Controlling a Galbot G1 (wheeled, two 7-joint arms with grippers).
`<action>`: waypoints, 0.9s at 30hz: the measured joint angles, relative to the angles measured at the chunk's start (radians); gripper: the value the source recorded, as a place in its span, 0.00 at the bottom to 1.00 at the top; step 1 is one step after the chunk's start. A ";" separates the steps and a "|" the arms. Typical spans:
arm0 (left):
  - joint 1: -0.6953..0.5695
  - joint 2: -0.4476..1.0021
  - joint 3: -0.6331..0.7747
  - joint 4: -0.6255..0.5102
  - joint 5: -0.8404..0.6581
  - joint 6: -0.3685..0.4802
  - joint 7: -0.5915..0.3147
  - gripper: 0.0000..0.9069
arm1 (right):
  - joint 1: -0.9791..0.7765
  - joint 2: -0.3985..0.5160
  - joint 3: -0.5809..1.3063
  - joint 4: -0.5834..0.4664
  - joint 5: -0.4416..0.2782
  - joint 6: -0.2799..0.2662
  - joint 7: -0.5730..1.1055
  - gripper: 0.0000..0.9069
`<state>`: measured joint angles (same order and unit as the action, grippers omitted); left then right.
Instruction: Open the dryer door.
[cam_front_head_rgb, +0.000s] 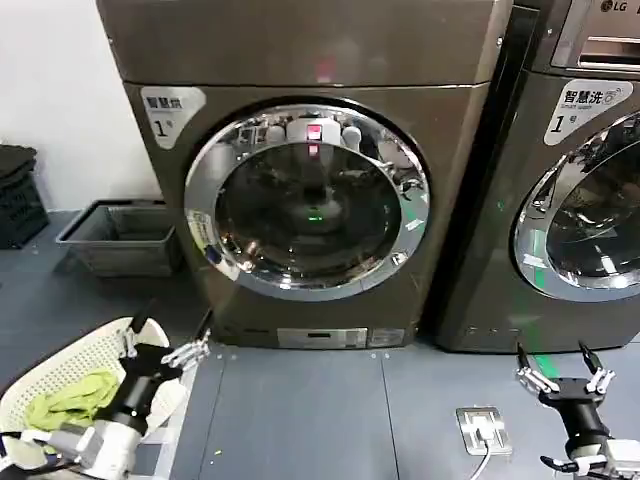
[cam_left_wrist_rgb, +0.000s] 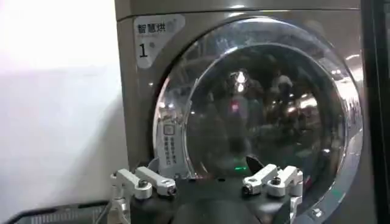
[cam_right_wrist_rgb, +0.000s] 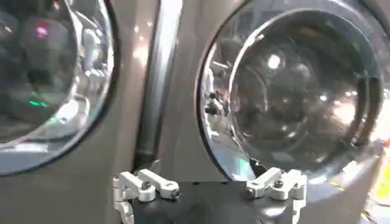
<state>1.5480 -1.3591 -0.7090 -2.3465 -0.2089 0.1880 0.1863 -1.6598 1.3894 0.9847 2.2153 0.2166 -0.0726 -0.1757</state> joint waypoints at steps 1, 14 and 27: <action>0.001 0.000 0.000 -0.001 0.000 0.000 0.000 1.00 | 0.001 -0.010 -0.005 0.000 0.012 0.003 -0.011 1.00; 0.004 0.008 0.006 -0.001 0.009 -0.001 0.001 1.00 | 0.016 -0.174 -0.102 0.000 0.098 0.014 -0.095 1.00; 0.006 0.002 0.008 0.001 0.018 -0.003 0.001 1.00 | 0.065 -0.343 -0.242 0.001 0.173 0.054 -0.168 1.00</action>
<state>1.5541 -1.3575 -0.7009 -2.3455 -0.1908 0.1847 0.1877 -1.5952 1.0465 0.7428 2.2164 0.3892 -0.0191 -0.3437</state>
